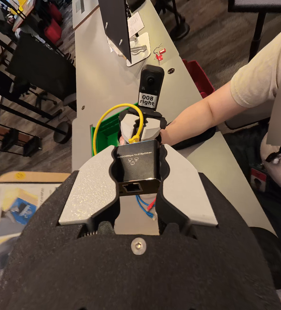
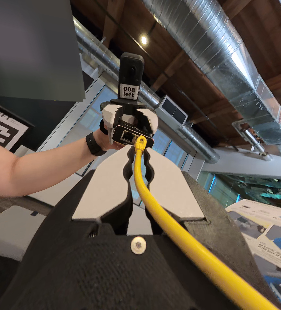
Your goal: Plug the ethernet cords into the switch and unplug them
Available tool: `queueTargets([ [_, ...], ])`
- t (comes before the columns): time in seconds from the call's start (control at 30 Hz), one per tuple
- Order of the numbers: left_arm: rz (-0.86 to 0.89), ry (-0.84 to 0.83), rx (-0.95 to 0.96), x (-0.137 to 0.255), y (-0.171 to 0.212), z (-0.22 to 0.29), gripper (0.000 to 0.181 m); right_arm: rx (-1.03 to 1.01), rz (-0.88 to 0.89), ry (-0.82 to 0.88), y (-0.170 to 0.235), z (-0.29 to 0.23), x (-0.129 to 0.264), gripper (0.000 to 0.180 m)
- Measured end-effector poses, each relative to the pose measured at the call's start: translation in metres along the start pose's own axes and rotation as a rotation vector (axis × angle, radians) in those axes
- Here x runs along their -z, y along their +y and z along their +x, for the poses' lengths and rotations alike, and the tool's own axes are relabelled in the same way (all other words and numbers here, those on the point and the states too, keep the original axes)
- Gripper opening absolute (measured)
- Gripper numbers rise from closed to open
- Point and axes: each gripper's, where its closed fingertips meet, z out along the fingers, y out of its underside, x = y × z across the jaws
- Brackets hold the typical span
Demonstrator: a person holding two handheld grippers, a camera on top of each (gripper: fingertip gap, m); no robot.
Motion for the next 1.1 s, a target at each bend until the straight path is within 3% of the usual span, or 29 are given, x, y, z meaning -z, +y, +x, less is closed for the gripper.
queueTargets([
  [0.17, -0.045, -0.059, -0.062, -0.009, -0.043, -0.006, 0.055, 0.054, 0.097, 0.045, -0.041, 0.009, 0.006, 0.012],
  [0.27, -0.007, -0.203, -0.073, -0.008, -0.056, -0.016, 0.078, 0.079, 0.123, 0.062, -0.056, 0.010, 0.010, 0.012],
  [0.33, 0.111, -0.309, -0.062, 0.001, -0.062, -0.023, 0.091, 0.083, 0.110, 0.055, -0.059, 0.010, 0.009, 0.012],
  [0.43, 0.275, -0.387, -0.061, 0.015, -0.064, -0.023, 0.086, 0.080, 0.097, 0.065, -0.060, 0.014, 0.010, 0.012],
  [0.57, 0.307, -0.490, -0.006, 0.023, -0.048, -0.021, 0.085, 0.067, 0.061, 0.151, -0.053, 0.027, 0.011, 0.011],
  [0.7, 0.306, -0.882, -0.033, 0.035, -0.037, -0.032, 0.075, 0.120, -0.001, 0.266, -0.043, 0.037, 0.011, 0.012],
  [0.8, 0.274, -1.020, -0.001, 0.027, -0.030, -0.038, 0.083, 0.205, -0.059, 0.323, -0.035, 0.037, 0.009, 0.011],
  [0.9, 0.261, -1.069, 0.022, 0.019, -0.022, -0.048, 0.086, 0.251, -0.098, 0.341, -0.029, 0.032, 0.005, 0.011],
  [1.1, 0.309, -1.002, 0.047, 0.010, -0.007, -0.051, 0.066, 0.269, -0.140, 0.348, -0.019, 0.028, 0.000, 0.011],
])
